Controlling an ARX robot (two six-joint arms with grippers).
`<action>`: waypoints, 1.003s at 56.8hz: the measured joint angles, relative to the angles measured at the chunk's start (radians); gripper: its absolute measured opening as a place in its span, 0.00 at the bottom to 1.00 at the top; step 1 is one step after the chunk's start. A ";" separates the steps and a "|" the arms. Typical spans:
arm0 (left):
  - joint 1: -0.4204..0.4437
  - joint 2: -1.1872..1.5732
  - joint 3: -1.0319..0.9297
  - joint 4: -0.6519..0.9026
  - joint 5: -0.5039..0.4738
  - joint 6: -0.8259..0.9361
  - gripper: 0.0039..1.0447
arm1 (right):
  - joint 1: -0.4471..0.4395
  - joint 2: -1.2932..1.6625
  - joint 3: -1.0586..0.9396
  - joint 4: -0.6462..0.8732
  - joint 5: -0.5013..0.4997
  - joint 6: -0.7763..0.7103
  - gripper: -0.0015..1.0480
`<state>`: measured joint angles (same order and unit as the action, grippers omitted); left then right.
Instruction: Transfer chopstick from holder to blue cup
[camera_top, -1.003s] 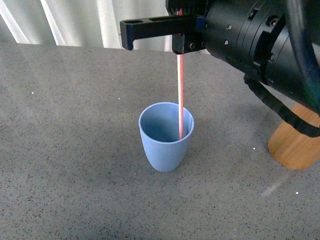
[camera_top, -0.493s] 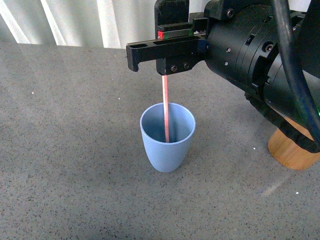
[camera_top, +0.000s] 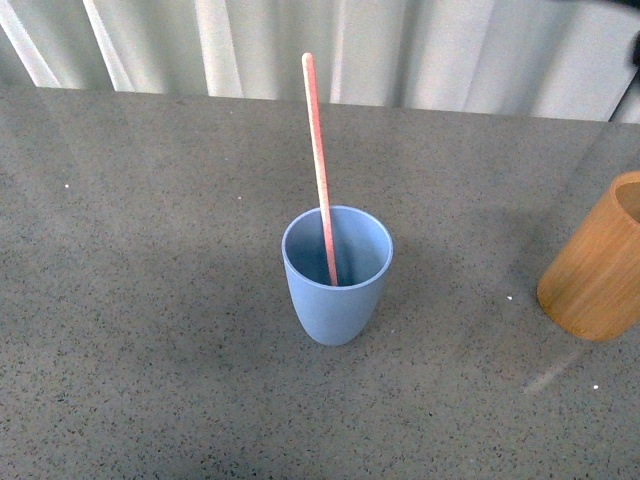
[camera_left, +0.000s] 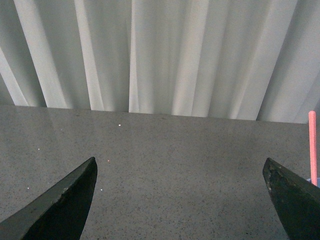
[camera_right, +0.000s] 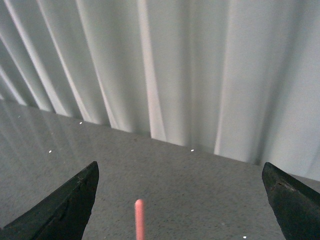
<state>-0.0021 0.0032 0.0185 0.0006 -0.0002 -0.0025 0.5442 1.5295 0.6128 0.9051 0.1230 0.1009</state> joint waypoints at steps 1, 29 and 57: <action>0.000 0.000 0.000 0.000 0.000 0.000 0.94 | -0.013 -0.024 -0.004 -0.016 0.003 0.006 0.90; 0.000 0.000 0.000 0.000 0.000 0.000 0.94 | -0.328 -0.452 -0.175 -0.278 0.065 0.040 0.85; 0.000 0.000 0.000 0.000 -0.001 0.000 0.94 | -0.451 -0.735 -0.468 -0.263 -0.037 -0.098 0.01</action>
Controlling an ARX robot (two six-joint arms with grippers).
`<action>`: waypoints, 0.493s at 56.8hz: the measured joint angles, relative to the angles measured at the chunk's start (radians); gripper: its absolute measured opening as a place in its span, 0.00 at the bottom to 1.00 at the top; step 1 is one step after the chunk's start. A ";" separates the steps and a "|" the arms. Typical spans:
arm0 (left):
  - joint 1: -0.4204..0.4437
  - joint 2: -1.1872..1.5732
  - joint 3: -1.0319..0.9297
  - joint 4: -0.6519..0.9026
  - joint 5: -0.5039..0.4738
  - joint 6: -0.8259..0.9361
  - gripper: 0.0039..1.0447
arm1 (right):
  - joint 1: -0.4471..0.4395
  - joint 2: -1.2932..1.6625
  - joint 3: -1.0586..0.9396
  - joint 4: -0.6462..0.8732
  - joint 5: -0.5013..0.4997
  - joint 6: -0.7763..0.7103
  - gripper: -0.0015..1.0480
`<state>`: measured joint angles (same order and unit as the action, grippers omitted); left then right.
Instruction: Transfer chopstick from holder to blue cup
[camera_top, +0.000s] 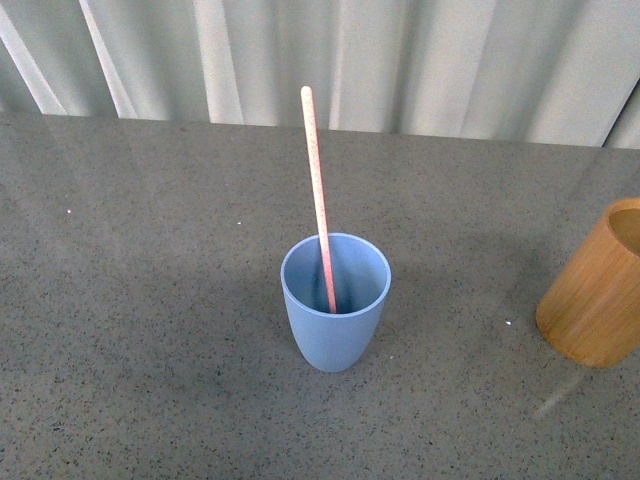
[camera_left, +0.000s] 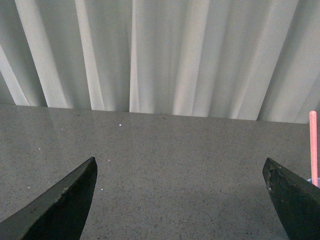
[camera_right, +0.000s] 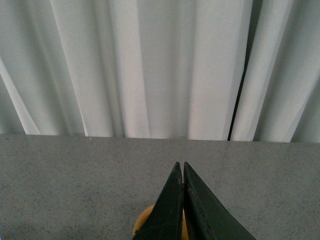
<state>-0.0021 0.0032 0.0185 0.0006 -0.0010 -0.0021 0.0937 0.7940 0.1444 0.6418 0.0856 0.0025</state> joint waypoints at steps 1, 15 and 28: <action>0.000 0.000 0.000 0.000 0.000 0.000 0.94 | -0.005 -0.011 -0.006 -0.005 -0.002 -0.001 0.01; 0.000 0.000 0.000 0.000 0.000 0.000 0.94 | -0.091 -0.138 -0.064 -0.075 -0.084 -0.002 0.01; 0.000 0.000 0.000 0.000 0.000 0.000 0.94 | -0.091 -0.256 -0.098 -0.158 -0.087 -0.002 0.01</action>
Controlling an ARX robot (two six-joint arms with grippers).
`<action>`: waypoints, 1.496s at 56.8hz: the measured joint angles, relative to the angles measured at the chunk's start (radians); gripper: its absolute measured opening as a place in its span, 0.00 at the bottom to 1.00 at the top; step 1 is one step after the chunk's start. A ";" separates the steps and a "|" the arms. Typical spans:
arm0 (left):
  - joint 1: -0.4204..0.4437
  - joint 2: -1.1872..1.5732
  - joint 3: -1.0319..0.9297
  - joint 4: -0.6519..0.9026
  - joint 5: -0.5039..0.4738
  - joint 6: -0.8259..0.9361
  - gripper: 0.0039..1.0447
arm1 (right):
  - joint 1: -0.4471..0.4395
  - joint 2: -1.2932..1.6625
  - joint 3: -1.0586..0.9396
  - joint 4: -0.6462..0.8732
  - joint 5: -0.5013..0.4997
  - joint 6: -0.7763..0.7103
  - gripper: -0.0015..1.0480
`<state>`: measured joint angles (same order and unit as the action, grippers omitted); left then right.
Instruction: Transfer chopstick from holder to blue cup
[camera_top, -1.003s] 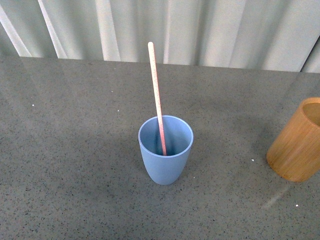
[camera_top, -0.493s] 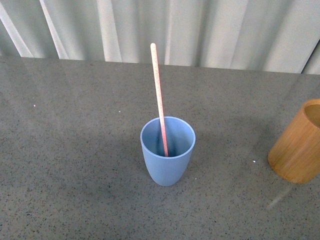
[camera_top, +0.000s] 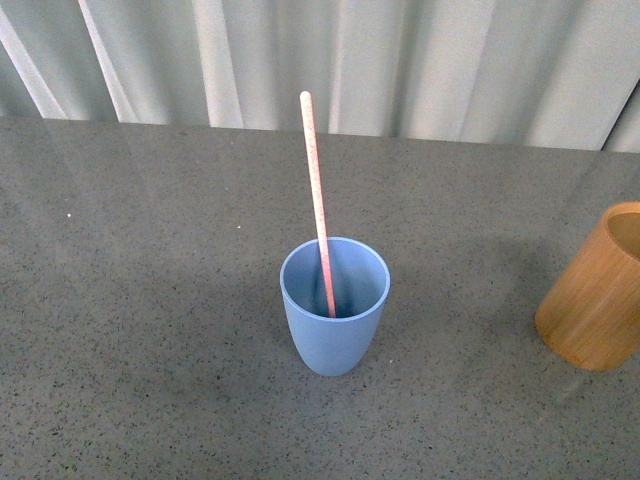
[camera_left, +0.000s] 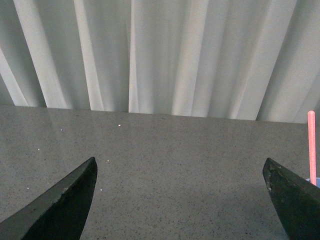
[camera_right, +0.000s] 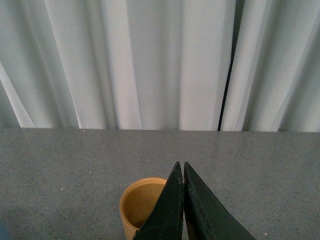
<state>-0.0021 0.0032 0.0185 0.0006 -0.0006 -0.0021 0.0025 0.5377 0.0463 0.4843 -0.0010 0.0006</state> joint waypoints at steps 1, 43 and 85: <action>0.000 0.000 0.000 0.000 0.000 0.000 0.94 | 0.000 -0.010 -0.002 -0.008 0.000 0.000 0.01; 0.000 0.000 0.000 0.000 0.000 0.000 0.94 | 0.000 -0.293 -0.029 -0.235 0.000 0.000 0.01; 0.000 -0.001 0.000 0.000 0.000 0.000 0.94 | 0.000 -0.533 -0.029 -0.483 0.001 0.001 0.18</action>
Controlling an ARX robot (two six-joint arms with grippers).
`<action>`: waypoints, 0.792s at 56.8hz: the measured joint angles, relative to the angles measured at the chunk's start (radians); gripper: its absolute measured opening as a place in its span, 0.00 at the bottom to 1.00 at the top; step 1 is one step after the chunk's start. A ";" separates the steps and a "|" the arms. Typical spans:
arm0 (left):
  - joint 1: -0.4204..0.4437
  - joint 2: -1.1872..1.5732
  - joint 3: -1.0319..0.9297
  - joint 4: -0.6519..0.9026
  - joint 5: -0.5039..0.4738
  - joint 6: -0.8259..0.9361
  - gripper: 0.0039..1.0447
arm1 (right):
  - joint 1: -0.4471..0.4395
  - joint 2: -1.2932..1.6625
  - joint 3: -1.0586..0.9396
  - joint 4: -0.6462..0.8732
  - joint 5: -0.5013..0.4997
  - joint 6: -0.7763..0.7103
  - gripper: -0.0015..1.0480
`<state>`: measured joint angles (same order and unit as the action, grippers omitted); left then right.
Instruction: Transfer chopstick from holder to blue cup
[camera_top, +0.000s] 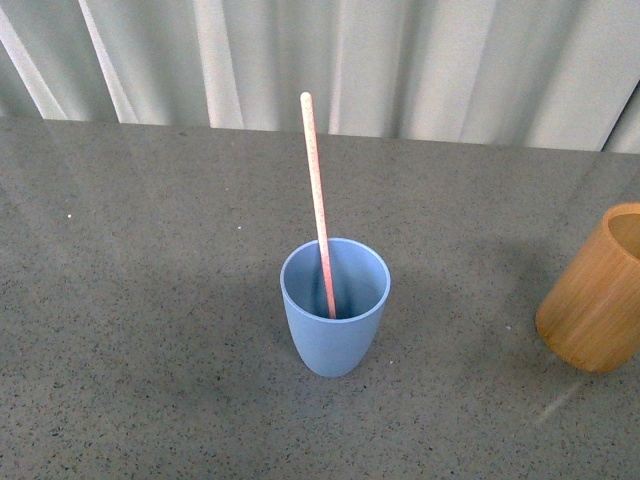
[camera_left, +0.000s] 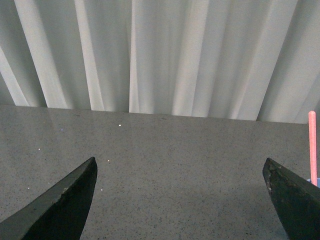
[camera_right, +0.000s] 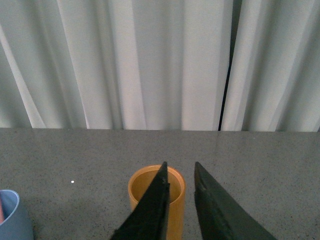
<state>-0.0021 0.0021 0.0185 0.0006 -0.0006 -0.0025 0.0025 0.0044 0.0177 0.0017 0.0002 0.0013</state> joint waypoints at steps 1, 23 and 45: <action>0.000 0.000 0.000 0.000 0.000 0.000 0.94 | 0.000 0.000 0.000 0.000 0.000 0.000 0.24; 0.000 0.000 0.000 0.000 0.000 0.000 0.94 | 0.000 0.000 0.000 0.000 0.000 0.001 0.91; 0.000 0.000 0.000 0.000 0.000 0.000 0.94 | 0.000 0.000 0.000 0.000 0.000 0.000 0.90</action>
<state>-0.0021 0.0021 0.0185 0.0006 -0.0006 -0.0025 0.0025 0.0044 0.0177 0.0017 0.0002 0.0017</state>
